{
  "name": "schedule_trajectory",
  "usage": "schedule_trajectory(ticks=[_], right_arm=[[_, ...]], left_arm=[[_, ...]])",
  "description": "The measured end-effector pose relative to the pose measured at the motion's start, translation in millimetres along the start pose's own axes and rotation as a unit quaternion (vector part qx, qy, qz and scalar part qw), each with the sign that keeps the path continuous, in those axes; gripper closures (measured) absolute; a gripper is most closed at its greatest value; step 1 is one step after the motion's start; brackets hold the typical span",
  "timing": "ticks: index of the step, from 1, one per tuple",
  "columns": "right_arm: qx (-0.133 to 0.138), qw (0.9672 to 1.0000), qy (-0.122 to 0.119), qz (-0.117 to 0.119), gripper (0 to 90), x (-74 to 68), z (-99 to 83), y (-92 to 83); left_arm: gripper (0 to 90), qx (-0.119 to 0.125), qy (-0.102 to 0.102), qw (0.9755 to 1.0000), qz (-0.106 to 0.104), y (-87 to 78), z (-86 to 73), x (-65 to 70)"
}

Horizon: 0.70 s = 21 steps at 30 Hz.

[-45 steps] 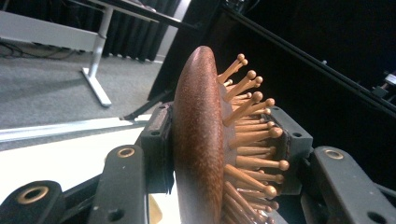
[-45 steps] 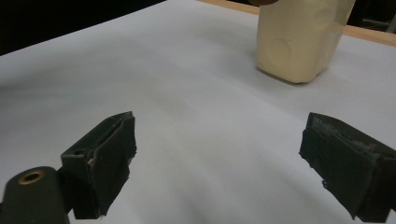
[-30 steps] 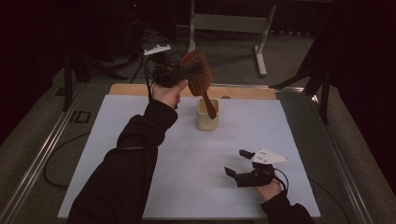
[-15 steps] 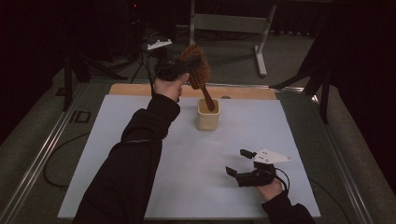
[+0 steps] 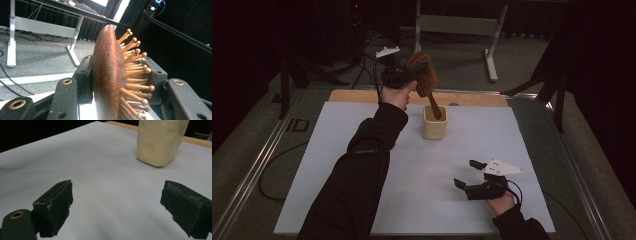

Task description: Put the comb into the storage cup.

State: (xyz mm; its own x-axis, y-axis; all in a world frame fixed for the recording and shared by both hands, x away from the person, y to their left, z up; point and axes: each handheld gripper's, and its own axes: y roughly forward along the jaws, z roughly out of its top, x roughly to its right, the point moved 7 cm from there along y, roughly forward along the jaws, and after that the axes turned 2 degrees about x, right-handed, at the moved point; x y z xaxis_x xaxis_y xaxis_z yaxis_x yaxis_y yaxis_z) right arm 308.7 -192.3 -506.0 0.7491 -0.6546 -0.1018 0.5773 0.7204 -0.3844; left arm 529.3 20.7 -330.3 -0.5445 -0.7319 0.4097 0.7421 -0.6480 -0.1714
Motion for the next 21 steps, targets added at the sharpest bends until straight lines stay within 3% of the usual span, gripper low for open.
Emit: schedule_trajectory(ticks=[9, 21], right_arm=[[-0.001, 1.0000, 0.001, 0.001, 10.0, -0.6, -0.2, 0.0], [0.000, 1.0000, 0.002, 0.000, 10.0, 0.4, -0.1, -1.0]], left_arm=[[51.5, -0.006, -0.008, 0.9999, 0.006, 7.7, -13.3, -6.5], [51.5, -0.009, 0.001, 0.9999, 0.004, 14.1, -26.5, -8.3]])
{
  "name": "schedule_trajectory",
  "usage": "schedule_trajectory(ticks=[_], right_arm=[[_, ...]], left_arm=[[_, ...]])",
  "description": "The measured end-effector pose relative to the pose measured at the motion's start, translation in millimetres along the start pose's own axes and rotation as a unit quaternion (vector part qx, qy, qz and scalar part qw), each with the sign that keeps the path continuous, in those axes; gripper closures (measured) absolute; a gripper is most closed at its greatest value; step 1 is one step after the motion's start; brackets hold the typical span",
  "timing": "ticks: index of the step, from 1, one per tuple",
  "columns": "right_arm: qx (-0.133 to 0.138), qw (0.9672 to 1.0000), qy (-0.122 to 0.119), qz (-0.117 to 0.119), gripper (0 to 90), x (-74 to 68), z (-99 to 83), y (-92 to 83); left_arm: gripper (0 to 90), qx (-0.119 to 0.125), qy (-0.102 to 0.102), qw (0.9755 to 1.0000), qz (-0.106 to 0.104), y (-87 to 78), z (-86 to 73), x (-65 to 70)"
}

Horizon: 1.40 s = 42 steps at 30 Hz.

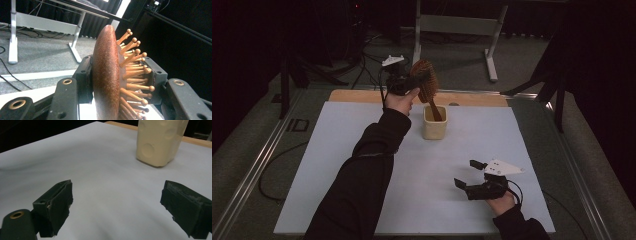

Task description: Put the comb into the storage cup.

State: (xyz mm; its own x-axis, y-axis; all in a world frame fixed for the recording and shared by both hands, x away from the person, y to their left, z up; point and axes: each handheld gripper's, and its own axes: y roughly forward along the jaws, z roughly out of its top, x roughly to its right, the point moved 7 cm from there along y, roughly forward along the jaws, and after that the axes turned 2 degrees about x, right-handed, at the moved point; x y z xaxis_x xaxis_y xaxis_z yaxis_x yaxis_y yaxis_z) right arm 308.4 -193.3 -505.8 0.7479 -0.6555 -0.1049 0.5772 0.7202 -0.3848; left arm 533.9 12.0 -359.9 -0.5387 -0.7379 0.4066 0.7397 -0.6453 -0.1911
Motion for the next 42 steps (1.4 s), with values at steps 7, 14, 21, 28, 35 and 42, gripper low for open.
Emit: schedule_trajectory(ticks=[7, 14, 21, 28, 35, 42], right_arm=[[0.001, 1.0000, 0.001, 0.001, 10.0, 0.3, 0.1, -0.1], [0.002, 1.0000, 0.002, 0.002, 10.0, 0.5, -0.1, -0.3], [0.003, 1.0000, 0.003, 0.002, 10.0, 0.3, -0.1, -0.3], [0.002, 1.0000, 0.004, 0.003, 10.0, 0.3, -0.7, 0.0], [0.002, 1.0000, 0.004, 0.004, 10.0, 0.2, -1.0, 0.4], [0.001, 1.0000, 0.006, 0.003, 10.0, 0.9, -1.5, 0.3]], left_arm=[[51.4, -0.007, -0.003, 1.0000, -0.004, 4.0, -9.1, -2.8], [51.4, -0.010, -0.013, 0.9998, -0.010, 7.3, -18.3, -7.2], [51.3, -0.018, -0.018, 0.9997, -0.008, 10.4, -28.3, -11.4], [51.3, -0.024, -0.024, 0.9994, -0.011, 13.4, -35.0, -14.5], [51.3, -0.027, -0.030, 0.9991, -0.012, 16.0, -41.6, -18.3], [51.2, -0.033, -0.030, 0.9989, -0.015, 19.4, -48.7, -19.6]])
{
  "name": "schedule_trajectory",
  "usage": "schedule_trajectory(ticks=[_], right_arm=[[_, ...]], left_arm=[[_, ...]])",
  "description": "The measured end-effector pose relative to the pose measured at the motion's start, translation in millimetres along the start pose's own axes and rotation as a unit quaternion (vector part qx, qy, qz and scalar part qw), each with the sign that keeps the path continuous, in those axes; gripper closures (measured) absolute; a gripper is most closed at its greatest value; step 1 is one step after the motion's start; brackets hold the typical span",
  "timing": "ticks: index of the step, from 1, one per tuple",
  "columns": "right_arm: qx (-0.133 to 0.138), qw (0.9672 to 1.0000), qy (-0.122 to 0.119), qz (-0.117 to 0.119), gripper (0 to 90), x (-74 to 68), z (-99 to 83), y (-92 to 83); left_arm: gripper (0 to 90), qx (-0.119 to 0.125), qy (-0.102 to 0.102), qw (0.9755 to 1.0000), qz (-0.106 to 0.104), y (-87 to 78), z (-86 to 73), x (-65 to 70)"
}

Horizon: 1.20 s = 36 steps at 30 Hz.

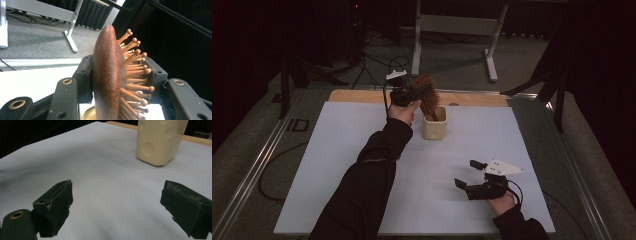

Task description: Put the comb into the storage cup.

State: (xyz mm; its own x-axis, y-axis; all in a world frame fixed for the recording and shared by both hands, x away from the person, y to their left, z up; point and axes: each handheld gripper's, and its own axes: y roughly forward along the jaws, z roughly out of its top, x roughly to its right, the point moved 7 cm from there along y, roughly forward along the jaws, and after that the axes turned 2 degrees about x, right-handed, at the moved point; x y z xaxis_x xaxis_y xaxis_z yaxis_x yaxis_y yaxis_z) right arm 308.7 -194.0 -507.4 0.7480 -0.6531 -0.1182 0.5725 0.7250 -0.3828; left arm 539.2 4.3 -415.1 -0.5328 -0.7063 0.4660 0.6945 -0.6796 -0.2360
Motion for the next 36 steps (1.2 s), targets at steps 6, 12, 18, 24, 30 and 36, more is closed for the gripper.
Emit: schedule_trajectory(ticks=[6, 12, 18, 24, 30, 36], right_arm=[[0.000, 1.0000, 0.000, 0.000, 10.0, 0.8, -0.4, 0.0], [0.000, 1.0000, 0.000, 0.001, 10.1, 0.5, -0.7, 0.8], [0.000, 1.0000, 0.001, 0.001, 10.1, 0.4, -0.5, 0.7], [-0.002, 1.0000, 0.001, 0.001, 10.1, 0.2, -1.0, 1.2], [-0.002, 1.0000, 0.001, 0.000, 10.1, 0.7, -1.1, 1.1], [-0.002, 1.0000, 0.001, 0.000, 10.1, 0.6, -0.5, 0.9]], left_arm=[[51.2, -0.003, 0.000, 1.0000, 0.000, 3.0, -6.8, -3.1], [50.8, -0.004, 0.004, 1.0000, 0.000, 2.8, -7.3, -4.5], [49.0, -0.007, 0.016, 0.9998, 0.006, 3.1, -7.5, -3.2], [43.9, -0.016, 0.043, 0.9989, 0.008, 3.0, -7.6, -3.1], [25.3, -0.016, 0.046, 0.9987, -0.013, -3.6, -5.6, -3.0], [11.9, -0.035, 0.091, 0.9952, 0.011, -8.5, -7.5, -0.7]])
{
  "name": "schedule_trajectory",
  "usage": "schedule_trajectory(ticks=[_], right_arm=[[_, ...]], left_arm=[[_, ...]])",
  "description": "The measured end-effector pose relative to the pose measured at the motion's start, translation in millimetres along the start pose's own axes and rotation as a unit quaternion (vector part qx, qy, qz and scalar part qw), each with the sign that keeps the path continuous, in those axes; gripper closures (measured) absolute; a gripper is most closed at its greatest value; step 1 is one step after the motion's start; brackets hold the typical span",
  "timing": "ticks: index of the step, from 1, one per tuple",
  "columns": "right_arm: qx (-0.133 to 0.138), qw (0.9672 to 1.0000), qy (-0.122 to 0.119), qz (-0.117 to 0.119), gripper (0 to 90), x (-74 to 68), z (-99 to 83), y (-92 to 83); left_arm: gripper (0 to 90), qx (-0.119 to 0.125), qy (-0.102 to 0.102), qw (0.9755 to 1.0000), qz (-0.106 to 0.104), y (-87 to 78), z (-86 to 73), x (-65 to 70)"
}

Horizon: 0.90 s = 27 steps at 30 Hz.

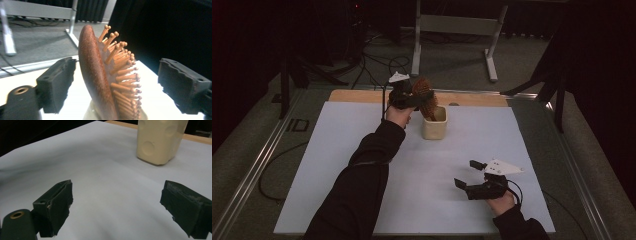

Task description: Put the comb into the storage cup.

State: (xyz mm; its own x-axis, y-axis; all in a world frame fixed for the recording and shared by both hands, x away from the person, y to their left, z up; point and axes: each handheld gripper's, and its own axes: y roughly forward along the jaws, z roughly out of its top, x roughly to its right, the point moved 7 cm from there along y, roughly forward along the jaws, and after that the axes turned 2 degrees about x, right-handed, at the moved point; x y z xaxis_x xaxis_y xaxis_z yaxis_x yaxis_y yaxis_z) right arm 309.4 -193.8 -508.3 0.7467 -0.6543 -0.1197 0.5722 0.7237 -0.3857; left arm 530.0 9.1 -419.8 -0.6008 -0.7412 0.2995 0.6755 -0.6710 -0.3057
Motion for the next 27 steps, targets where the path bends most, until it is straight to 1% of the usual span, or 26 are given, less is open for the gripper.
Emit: schedule_trajectory(ticks=[1, 2, 3, 7, 8, 10, 11, 15, 18, 22, 25, 27], right_arm=[[0.000, 1.0000, -0.001, 0.000, 10.1, 0.0, 0.1, -0.1], [0.001, 1.0000, 0.000, 0.000, 10.1, -0.1, 0.3, -0.2], [0.000, 1.0000, 0.000, 0.000, 10.1, 0.0, 0.3, -0.3], [0.000, 1.0000, 0.000, 0.000, 10.1, 0.3, 0.1, -0.2], [0.000, 1.0000, 0.000, -0.001, 10.1, 0.4, 0.2, -0.1], [0.000, 1.0000, -0.001, -0.001, 10.1, 0.4, 0.2, 0.0], [0.000, 1.0000, 0.000, -0.001, 10.1, 0.4, 0.2, 0.2], [-0.001, 1.0000, 0.000, -0.001, 10.1, 0.2, 0.0, 0.4], [-0.002, 1.0000, 0.000, -0.003, 10.1, 0.4, -0.2, 0.3], [-0.004, 1.0000, 0.001, -0.003, 10.1, 0.1, -0.7, 0.9], [-0.005, 1.0000, 0.001, -0.002, 10.1, -0.6, -0.8, 1.5], [-0.006, 1.0000, -0.001, -0.002, 10.1, -0.6, -0.7, 1.7]], left_arm=[[5.2, -0.005, 0.005, 0.9999, 0.007, -0.8, -0.8, -0.5], [0.0, -0.010, 0.009, 0.9999, 0.009, -1.7, -1.8, -1.2], [0.2, -0.008, 0.009, 0.9999, 0.009, -2.8, -2.2, -1.6], [0.1, -0.009, 0.026, 0.9996, 0.006, -9.0, -4.2, -4.2], [0.1, -0.011, 0.027, 0.9996, 0.004, -10.4, -4.6, -5.1], [0.0, -0.013, 0.026, 0.9996, -0.005, -13.2, -5.4, -5.9], [0.0, -0.016, 0.029, 0.9994, -0.006, -15.0, -5.9, -6.5], [0.0, -0.018, 0.049, 0.9987, 0.003, -22.4, -5.6, -6.7], [0.0, -0.025, 0.061, 0.9978, -0.003, -28.0, -6.8, -4.9], [0.0, -0.030, 0.075, 0.9968, 0.001, -34.9, -8.3, -5.8], [0.0, -0.031, 0.072, 0.9969, 0.000, -40.0, -9.2, -6.5], [0.0, -0.032, 0.076, 0.9966, 0.001, -42.8, -10.7, -6.4]])
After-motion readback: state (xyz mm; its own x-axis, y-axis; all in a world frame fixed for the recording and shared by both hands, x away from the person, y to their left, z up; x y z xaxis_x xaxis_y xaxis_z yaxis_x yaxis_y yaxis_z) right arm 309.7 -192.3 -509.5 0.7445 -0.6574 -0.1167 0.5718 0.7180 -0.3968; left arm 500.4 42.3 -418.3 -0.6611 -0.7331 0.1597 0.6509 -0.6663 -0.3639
